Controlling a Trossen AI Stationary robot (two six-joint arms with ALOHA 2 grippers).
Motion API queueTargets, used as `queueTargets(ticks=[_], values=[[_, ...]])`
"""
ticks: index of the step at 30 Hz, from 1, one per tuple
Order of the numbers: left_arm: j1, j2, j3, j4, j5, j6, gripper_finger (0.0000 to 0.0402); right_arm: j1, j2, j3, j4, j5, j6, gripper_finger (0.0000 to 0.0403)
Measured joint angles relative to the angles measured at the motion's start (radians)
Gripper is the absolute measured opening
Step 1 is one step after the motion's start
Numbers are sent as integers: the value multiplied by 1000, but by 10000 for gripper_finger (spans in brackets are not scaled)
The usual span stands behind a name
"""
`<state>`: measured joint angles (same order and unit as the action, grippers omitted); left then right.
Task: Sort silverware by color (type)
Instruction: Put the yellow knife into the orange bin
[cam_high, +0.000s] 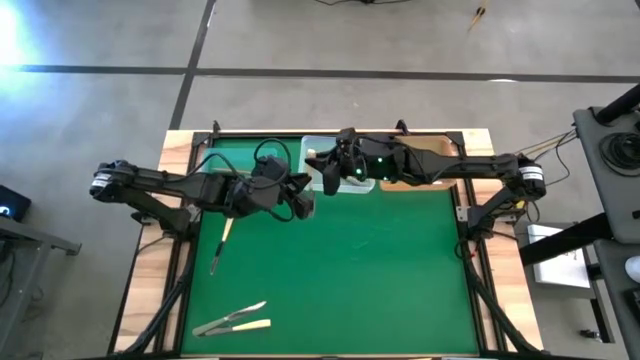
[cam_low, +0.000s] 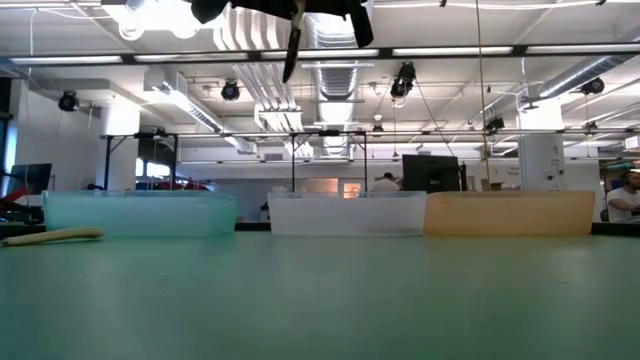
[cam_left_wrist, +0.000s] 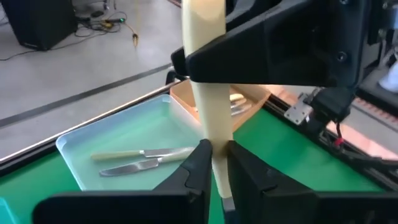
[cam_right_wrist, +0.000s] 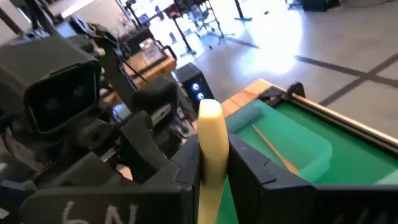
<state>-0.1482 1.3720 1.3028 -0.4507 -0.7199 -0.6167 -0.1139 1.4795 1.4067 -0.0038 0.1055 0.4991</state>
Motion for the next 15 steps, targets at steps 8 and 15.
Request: queueTargets(ticks=[8,15], values=[[0,-4,107,-209,27,8,78,-66,-20,123,-504,153,-106,44],[-1,-4,257,-492,138,-20,87,-278,-34,145,-1038,209,-340,44]])
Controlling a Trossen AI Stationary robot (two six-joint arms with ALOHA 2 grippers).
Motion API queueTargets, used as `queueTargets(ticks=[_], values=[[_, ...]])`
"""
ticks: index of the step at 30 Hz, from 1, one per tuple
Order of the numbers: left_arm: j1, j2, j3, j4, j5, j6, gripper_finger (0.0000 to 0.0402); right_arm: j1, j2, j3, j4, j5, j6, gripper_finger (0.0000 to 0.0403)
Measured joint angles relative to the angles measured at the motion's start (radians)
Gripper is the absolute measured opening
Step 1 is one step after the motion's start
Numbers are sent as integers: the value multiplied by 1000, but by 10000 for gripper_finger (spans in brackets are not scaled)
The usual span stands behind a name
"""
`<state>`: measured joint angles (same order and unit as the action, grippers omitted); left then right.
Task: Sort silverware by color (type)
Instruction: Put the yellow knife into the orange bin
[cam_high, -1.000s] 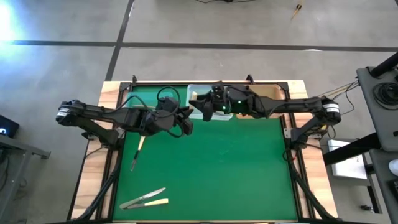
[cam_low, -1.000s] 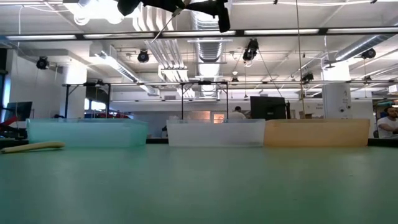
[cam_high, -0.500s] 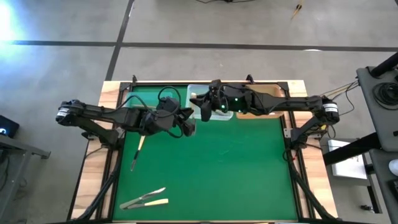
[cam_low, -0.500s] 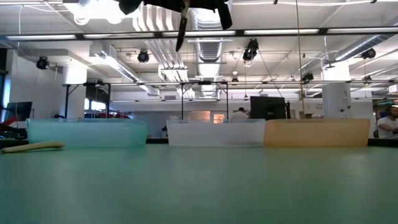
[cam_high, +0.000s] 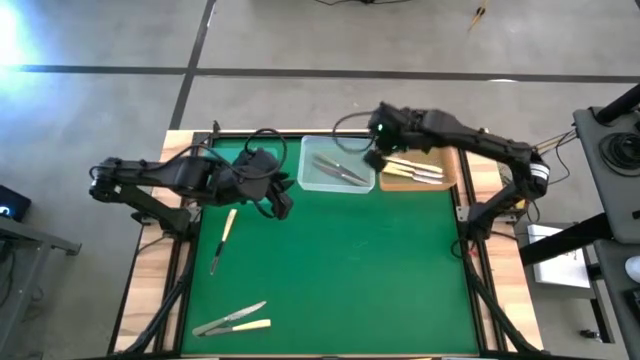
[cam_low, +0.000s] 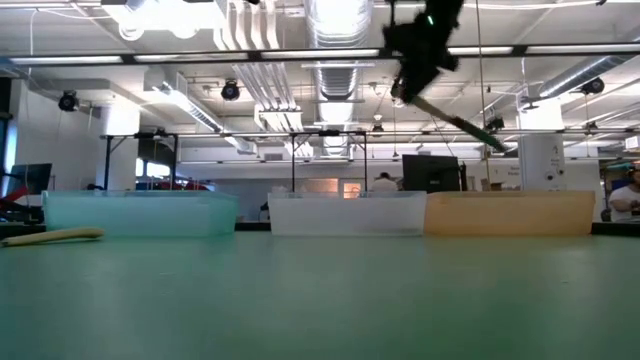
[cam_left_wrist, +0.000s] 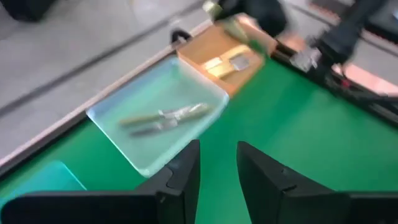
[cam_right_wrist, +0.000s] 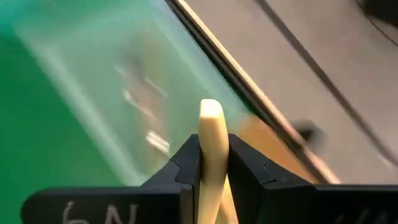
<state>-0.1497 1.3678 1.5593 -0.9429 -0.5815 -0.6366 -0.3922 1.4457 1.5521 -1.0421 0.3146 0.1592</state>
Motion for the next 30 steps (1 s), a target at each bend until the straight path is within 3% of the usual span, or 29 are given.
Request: queueTargets(ticks=[6,10,13,21,26,30], values=[[-20,0,45,-56,50,0,78,-174,1,-116,-29,-2,-298,44],[-37,0,46,-65,50,-1,77,-237,24,-190,-20,-7,-366,44],[-52,0,47,-96,62,-12,77,-256,30,-232,-20,-1,-324,55],[-87,-6,66,-386,175,-173,77,-261,41,-230,-44,-3,-221,156],[-151,-8,-23,-550,254,-330,77,-261,34,-173,-122,-18,-108,175],[-211,-13,-186,-518,365,-434,77,-260,11,-154,-141,-207,-23,173]])
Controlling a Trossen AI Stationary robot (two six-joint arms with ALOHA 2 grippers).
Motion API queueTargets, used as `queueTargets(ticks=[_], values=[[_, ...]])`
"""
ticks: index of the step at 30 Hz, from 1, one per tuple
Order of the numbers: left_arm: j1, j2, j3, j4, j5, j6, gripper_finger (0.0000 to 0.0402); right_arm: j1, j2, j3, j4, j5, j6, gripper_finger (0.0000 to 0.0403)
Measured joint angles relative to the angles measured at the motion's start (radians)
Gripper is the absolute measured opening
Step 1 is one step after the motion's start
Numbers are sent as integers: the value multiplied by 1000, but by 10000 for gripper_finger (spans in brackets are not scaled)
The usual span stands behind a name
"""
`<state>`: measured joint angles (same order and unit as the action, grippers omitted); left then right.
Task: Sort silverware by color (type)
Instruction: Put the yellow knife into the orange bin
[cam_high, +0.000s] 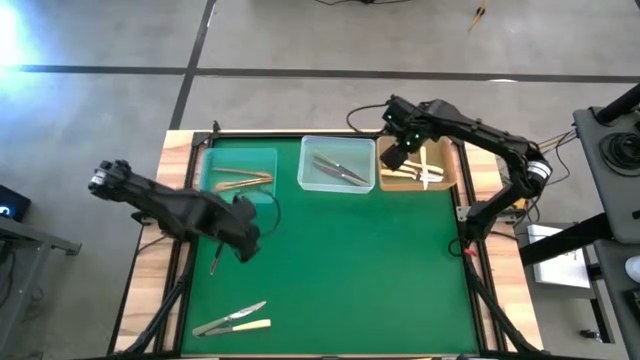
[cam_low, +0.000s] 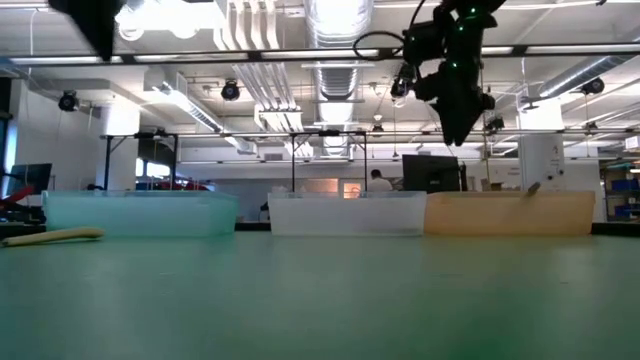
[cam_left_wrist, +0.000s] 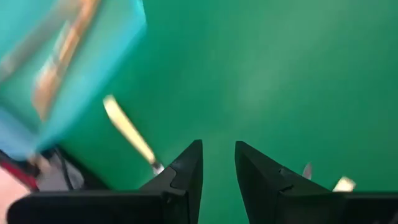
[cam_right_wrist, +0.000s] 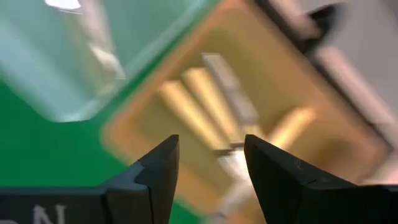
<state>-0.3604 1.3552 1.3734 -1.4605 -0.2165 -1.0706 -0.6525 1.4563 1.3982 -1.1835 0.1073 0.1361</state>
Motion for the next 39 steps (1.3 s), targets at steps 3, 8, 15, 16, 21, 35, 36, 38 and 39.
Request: queueTargets(ticks=[3,8,15,16,21,35,36,38,39], values=[[-31,0,-146,47,50,-84,77,6,-13,0,16,-167,20,172],[-31,-2,-356,151,42,-201,77,38,-15,0,16,-246,30,175],[-3,-13,-584,262,42,-346,77,104,-15,0,19,-246,40,174],[2,-17,-610,283,42,-369,77,113,-15,0,20,-246,40,174],[26,-58,-691,419,4,-424,77,144,-15,-1,22,-246,55,175],[85,-96,-784,450,-84,-513,77,175,-15,-1,22,-246,88,176],[93,-95,-791,455,-88,-513,77,175,-15,-1,22,-246,90,176],[109,-95,-811,475,-88,-512,77,175,-15,-1,22,-246,90,176],[117,-95,-825,490,-89,-511,77,175,-15,-1,22,-246,91,176]])
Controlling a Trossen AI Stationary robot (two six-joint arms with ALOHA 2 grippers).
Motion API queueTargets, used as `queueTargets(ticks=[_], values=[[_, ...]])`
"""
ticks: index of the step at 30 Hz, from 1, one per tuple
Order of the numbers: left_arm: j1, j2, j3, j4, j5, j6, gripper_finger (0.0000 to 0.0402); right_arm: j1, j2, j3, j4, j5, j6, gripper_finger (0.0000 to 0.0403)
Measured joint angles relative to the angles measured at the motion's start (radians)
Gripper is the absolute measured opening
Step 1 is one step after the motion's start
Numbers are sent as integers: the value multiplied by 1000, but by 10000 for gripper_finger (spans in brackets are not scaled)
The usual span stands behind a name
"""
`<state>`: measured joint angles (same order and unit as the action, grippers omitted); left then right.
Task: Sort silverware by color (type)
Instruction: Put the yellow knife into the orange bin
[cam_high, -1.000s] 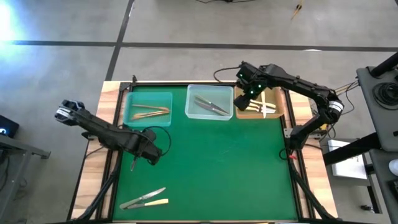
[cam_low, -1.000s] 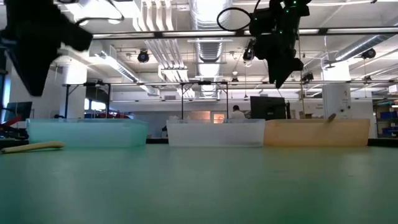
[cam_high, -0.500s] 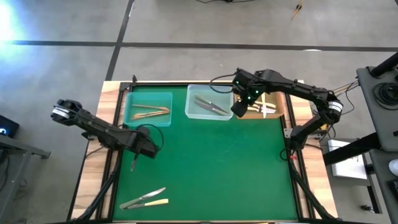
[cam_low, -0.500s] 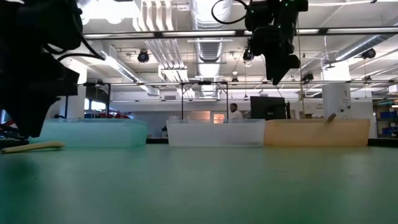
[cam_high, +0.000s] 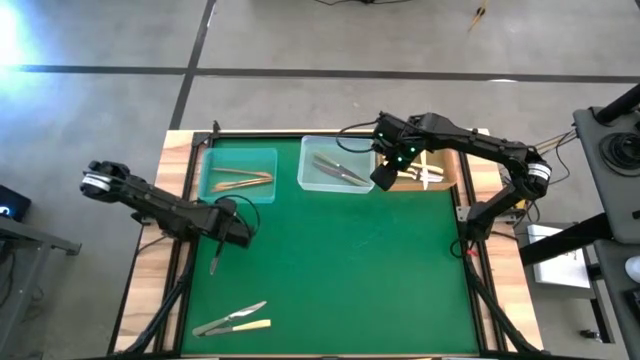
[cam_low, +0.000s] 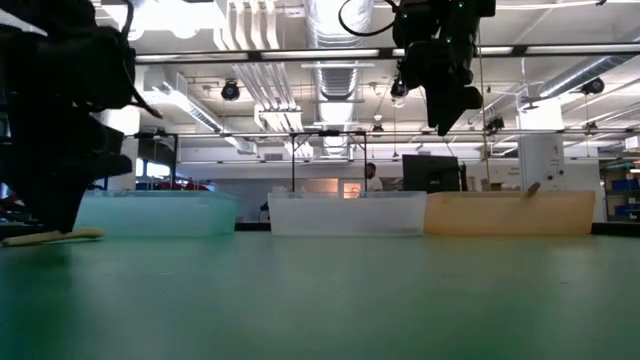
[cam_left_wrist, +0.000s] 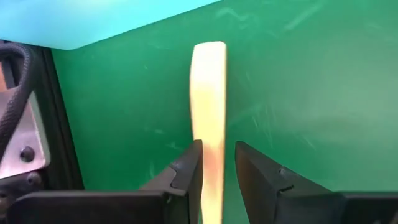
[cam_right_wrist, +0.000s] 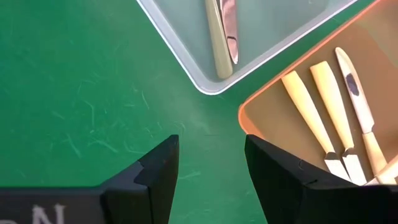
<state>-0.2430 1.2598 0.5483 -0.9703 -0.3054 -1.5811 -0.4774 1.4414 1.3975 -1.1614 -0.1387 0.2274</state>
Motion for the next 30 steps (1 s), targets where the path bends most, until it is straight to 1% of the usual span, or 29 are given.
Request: queueTargets(ticks=[6,9,11,13,15,16,19,23,26,30], values=[[52,1,-87,143,-10,-2,77,0,0,-1,1,0,1,176],[61,-1,-102,151,-10,-53,77,2,0,-1,1,0,1,176],[61,-5,-103,151,-10,-60,75,2,0,-1,0,0,1,176],[63,-4,-91,139,-4,-35,64,4,0,-1,0,0,1,176],[64,-2,-74,132,-2,-11,42,4,0,-1,-2,0,1,176],[65,-3,-67,130,-1,3,38,5,0,-1,-4,0,1,176],[65,0,-27,156,6,51,38,7,0,-1,-11,0,1,176],[60,-5,61,221,10,172,38,8,0,-1,-11,0,-1,176],[49,-10,170,332,7,285,38,8,0,-1,-9,0,-1,173],[41,-8,340,446,-49,507,38,10,0,-1,33,0,0,168]])
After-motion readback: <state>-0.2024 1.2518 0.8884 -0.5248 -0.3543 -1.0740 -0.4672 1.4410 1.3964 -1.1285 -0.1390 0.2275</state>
